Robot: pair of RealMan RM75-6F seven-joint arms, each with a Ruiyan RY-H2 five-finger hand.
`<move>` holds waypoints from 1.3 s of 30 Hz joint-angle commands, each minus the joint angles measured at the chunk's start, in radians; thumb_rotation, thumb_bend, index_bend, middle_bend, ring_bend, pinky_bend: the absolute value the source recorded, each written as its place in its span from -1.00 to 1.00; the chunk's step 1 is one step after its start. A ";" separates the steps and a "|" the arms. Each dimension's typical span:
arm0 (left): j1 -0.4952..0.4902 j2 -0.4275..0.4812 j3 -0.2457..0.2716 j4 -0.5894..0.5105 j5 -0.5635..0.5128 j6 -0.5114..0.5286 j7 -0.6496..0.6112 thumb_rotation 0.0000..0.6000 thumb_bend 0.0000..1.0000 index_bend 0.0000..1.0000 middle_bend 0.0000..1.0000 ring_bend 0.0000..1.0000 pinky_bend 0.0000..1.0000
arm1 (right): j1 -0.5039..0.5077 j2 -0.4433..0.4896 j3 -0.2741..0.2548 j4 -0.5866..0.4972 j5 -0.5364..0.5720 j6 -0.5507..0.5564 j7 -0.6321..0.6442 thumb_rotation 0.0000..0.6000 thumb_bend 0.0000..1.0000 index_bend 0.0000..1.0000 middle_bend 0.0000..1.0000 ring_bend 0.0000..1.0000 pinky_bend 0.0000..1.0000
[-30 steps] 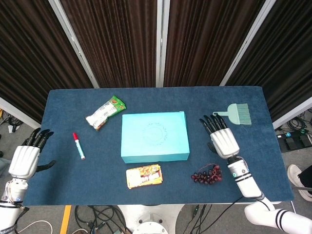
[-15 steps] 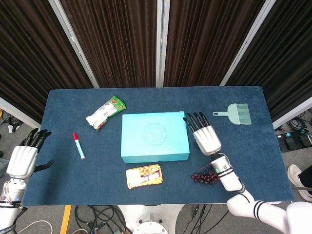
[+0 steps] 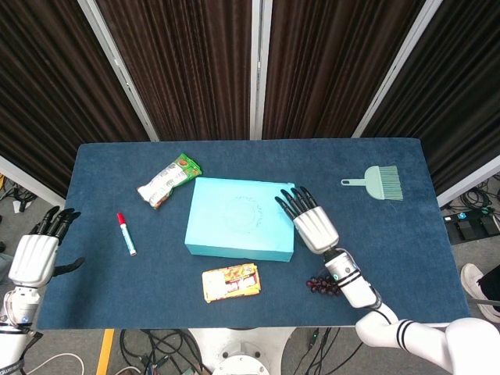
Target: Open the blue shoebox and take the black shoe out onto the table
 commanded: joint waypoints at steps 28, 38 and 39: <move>-0.009 -0.011 0.009 0.003 0.011 -0.019 0.004 1.00 -0.78 -0.71 -0.73 -0.88 -0.35 | 0.032 0.089 -0.028 0.083 -0.054 -0.015 -0.046 1.00 -0.82 -1.00 -0.91 -1.00 -1.00; -0.015 -0.013 0.005 0.003 0.005 -0.026 0.003 1.00 -0.78 -0.71 -0.73 -0.88 -0.35 | 0.125 -0.037 -0.036 0.310 -0.079 -0.080 0.086 1.00 -0.80 -1.00 -0.87 -1.00 -1.00; -0.015 -0.015 0.005 0.006 0.004 -0.026 0.001 1.00 -0.78 -0.71 -0.73 -0.88 -0.35 | 0.128 -0.047 -0.037 0.326 -0.083 -0.073 0.096 1.00 -0.80 -1.00 -0.87 -1.00 -1.00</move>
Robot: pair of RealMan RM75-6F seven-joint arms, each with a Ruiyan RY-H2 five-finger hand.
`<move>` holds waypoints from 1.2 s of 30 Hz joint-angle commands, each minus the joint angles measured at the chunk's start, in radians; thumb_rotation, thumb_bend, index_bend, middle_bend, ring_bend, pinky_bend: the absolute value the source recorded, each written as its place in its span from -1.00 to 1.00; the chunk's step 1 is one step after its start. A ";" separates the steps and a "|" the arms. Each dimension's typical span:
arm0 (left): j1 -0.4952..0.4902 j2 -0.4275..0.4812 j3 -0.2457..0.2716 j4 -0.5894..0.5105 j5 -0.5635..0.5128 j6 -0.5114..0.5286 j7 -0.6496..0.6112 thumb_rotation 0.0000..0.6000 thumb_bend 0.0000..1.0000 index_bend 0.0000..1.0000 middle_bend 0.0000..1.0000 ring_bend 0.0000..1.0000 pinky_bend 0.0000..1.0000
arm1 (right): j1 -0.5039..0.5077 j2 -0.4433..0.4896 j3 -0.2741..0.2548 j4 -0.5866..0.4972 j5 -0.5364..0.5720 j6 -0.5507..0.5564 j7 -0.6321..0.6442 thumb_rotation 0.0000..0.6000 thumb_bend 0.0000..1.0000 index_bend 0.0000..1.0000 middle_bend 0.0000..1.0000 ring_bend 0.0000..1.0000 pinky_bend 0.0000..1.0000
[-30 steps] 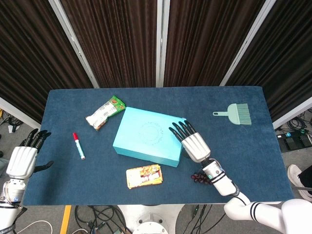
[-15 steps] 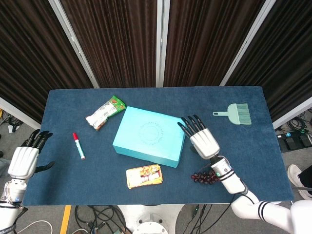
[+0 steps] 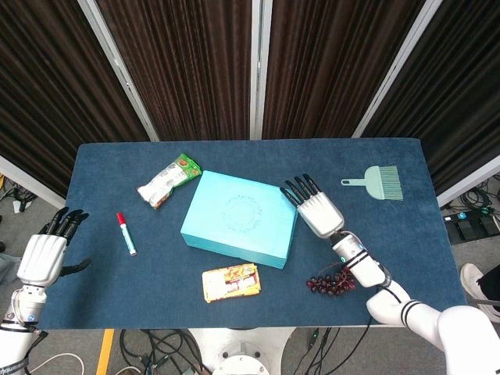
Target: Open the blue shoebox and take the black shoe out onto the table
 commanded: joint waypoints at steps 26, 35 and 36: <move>0.000 -0.022 0.001 0.041 -0.004 0.000 -0.023 1.00 -0.78 -0.71 -0.73 -0.88 -0.31 | 0.036 -0.171 -0.044 0.277 -0.042 0.120 0.240 1.00 -0.59 -1.00 -0.53 -0.91 -0.93; -0.003 -0.024 0.003 0.040 -0.005 -0.008 -0.025 1.00 -0.78 -0.71 -0.73 -0.88 -0.31 | 0.028 -0.176 -0.043 0.290 -0.033 0.147 0.285 1.00 -0.54 -0.94 -0.36 -0.76 -0.77; -0.004 -0.023 0.003 0.039 -0.004 -0.008 -0.027 1.00 -0.78 -0.71 -0.73 -0.88 -0.31 | 0.027 -0.176 -0.041 0.290 -0.031 0.150 0.289 1.00 -0.54 -0.92 -0.34 -0.74 -0.75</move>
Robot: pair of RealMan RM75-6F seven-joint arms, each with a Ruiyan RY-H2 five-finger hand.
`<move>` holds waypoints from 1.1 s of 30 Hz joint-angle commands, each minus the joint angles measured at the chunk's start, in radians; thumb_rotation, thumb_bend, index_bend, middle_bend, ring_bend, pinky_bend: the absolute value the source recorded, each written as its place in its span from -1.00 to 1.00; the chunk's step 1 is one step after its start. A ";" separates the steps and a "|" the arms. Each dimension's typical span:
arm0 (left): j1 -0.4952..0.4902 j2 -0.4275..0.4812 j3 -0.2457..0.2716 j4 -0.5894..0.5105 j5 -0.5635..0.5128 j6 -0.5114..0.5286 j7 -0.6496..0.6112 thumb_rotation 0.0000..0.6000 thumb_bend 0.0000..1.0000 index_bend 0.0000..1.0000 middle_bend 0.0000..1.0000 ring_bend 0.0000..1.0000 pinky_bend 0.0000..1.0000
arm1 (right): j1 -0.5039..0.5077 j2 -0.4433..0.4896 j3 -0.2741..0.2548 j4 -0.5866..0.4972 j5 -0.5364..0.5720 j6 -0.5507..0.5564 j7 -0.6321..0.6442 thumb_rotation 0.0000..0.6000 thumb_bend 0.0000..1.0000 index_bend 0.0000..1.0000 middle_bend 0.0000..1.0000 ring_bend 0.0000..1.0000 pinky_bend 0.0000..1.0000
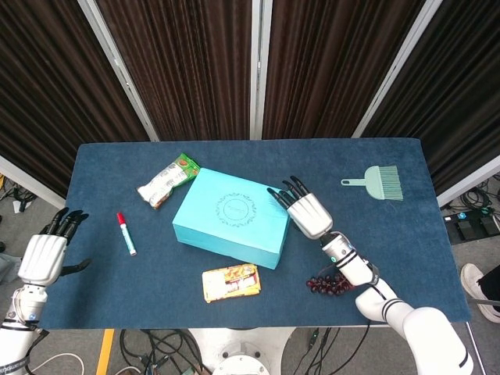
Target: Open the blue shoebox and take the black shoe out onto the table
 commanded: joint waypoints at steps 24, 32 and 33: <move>-0.009 0.009 0.001 -0.023 0.002 -0.011 0.006 1.00 -0.78 -0.71 -0.73 -0.88 -0.31 | -0.041 0.182 0.192 -0.428 0.287 -0.241 0.508 1.00 -0.48 -0.43 0.01 -0.36 -0.28; -0.008 0.008 0.004 -0.019 0.001 -0.013 -0.001 1.00 -0.78 -0.71 -0.73 -0.88 -0.31 | -0.059 0.294 0.258 -0.626 0.424 -0.391 0.615 1.00 -0.46 -0.30 0.11 -0.26 -0.13; -0.008 0.008 0.004 -0.019 0.002 -0.013 -0.002 1.00 -0.78 -0.71 -0.73 -0.88 -0.31 | -0.062 0.304 0.265 -0.643 0.444 -0.412 0.629 1.00 -0.45 -0.28 0.12 -0.25 -0.11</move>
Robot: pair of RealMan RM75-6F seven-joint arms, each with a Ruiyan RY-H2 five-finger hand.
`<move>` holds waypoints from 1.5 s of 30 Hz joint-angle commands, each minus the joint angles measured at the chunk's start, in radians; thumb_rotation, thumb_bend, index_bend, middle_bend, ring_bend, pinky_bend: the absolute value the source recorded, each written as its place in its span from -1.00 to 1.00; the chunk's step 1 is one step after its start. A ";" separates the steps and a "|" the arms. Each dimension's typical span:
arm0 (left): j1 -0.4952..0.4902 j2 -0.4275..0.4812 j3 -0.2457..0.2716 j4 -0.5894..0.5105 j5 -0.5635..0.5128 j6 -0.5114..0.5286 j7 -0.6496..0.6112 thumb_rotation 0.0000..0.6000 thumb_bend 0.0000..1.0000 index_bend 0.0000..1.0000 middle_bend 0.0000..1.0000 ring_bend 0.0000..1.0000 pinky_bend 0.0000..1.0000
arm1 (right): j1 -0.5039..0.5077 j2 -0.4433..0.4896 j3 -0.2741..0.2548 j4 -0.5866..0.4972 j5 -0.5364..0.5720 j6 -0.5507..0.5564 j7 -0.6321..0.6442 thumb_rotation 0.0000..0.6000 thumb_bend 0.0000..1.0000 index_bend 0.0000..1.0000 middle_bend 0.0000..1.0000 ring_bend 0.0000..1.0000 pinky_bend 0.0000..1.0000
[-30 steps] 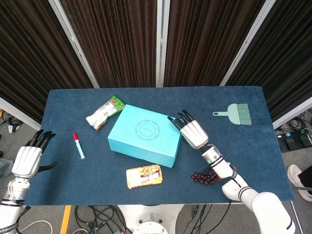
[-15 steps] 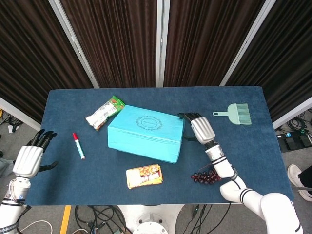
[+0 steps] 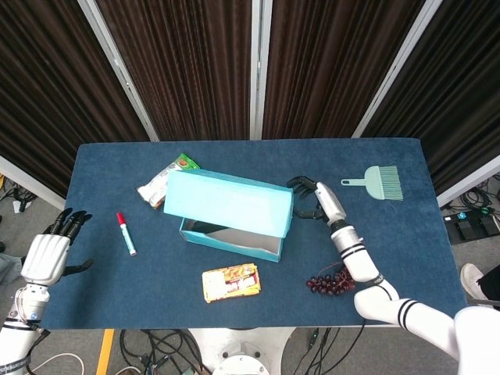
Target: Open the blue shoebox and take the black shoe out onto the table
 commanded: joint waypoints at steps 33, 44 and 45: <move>-0.004 0.001 0.005 0.003 0.002 -0.010 -0.005 1.00 -0.78 -0.71 -0.73 -0.88 -0.31 | -0.146 0.136 0.361 -0.176 0.174 -0.582 0.463 1.00 -1.00 -1.00 -0.56 -0.92 -0.66; -0.005 0.000 0.006 0.002 0.004 -0.008 -0.011 1.00 -0.78 -0.71 -0.73 -0.88 -0.31 | -0.233 0.118 0.309 -0.178 0.047 -0.179 0.254 1.00 -1.00 -1.00 -1.00 -1.00 -1.00; -0.005 -0.001 0.006 0.002 0.004 -0.008 -0.011 1.00 -0.78 -0.71 -0.73 -0.88 -0.31 | -0.238 0.110 0.306 -0.180 0.034 -0.120 0.218 1.00 -1.00 -1.00 -1.00 -1.00 -1.00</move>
